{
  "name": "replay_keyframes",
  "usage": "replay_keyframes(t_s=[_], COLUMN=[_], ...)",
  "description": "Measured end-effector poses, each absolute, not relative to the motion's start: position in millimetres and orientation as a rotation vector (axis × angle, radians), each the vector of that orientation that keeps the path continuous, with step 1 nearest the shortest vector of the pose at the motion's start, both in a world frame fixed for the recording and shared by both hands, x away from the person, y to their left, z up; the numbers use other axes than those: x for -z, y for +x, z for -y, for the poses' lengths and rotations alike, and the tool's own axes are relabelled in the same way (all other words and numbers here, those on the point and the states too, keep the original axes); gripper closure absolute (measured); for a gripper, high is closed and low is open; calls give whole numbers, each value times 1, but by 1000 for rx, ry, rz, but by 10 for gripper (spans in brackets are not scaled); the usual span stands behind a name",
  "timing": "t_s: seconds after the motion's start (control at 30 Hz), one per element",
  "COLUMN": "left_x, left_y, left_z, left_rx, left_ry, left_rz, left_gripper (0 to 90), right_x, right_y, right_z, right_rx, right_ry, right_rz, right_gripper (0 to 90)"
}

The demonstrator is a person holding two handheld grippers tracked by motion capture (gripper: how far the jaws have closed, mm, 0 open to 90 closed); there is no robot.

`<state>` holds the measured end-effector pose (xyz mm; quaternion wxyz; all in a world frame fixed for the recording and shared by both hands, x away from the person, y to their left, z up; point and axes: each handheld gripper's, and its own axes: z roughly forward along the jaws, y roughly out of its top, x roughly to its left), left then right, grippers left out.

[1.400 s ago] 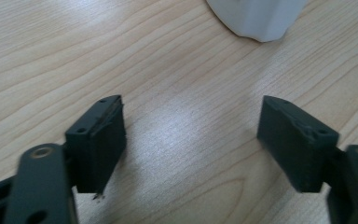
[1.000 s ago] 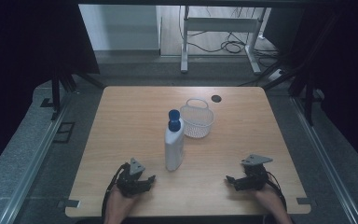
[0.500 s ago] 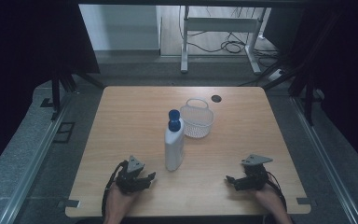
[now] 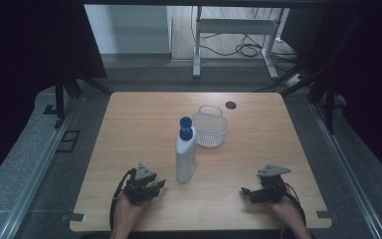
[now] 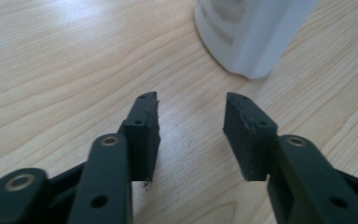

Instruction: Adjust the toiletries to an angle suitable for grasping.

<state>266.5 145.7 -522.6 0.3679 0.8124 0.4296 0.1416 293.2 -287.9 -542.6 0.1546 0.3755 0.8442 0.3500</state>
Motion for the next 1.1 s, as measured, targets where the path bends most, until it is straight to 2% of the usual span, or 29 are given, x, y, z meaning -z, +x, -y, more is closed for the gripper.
replay_keyframes(t_s=[0.7,1.1], left_x=[516,513], left_y=[293,316], left_z=[-130,-120], left_rx=[-374,-367], left_ry=[2069,2066], left_rz=[-1083,-1066], left_gripper=[880,892], right_x=[543,543], right_y=[293,294], right_z=[288,287], right_rx=[-1002,-1001], right_ry=[1076,1077], right_rz=[-2419,-2420], right_gripper=[25,21])
